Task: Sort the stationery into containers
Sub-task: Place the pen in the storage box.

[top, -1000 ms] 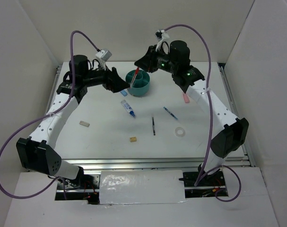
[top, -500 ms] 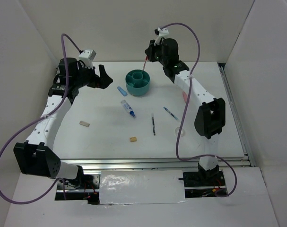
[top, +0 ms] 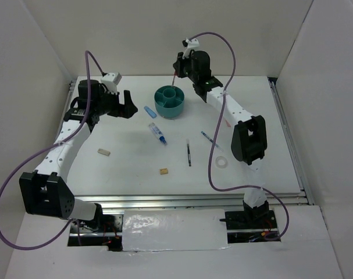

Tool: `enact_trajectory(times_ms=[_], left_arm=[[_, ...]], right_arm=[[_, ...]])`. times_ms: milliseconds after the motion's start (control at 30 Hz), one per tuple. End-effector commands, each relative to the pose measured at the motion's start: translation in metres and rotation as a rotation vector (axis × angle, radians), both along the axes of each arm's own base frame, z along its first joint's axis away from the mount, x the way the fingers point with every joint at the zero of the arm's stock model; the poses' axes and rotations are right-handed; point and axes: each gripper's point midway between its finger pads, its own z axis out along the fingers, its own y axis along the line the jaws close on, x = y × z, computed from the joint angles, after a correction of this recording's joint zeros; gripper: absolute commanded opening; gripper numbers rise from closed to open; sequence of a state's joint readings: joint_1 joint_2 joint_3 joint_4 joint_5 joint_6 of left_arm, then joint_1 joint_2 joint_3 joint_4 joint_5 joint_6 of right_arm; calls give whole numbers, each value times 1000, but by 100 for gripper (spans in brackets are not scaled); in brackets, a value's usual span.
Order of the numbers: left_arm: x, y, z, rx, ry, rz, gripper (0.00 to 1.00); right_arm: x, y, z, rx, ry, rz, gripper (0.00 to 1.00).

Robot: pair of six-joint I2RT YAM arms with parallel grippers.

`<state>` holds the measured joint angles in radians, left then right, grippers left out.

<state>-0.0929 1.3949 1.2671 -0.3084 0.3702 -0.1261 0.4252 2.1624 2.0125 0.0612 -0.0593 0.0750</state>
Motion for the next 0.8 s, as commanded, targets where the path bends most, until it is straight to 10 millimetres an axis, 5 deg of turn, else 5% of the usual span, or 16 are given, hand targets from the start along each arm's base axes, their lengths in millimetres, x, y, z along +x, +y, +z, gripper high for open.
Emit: enact_trajectory(times_ms=[0, 200, 467, 567, 600, 700, 767], left_arm=[[1, -1, 11, 9, -67, -20, 99], [-1, -3, 2, 9, -50, -33, 99], [-1, -7, -9, 15, -28, -54, 99], [-3, -16, -11, 39, -33, -81, 99], [-5, -19, -12, 47, -33, -88, 99], [-10, -31, -17, 85, -40, -115, 99], [-16, -44, -24, 110, -34, -142, 99]], right_arm=[[-2, 17, 28, 29, -89, 33, 0], [-10, 28, 22, 26, -72, 63, 0], [-17, 36, -10, -14, -17, 76, 0], [-17, 37, -19, -24, -6, 78, 10], [-17, 37, -21, -25, -4, 78, 26], [-18, 40, -26, -29, 13, 98, 53], [-21, 41, -26, -21, 26, 104, 63]])
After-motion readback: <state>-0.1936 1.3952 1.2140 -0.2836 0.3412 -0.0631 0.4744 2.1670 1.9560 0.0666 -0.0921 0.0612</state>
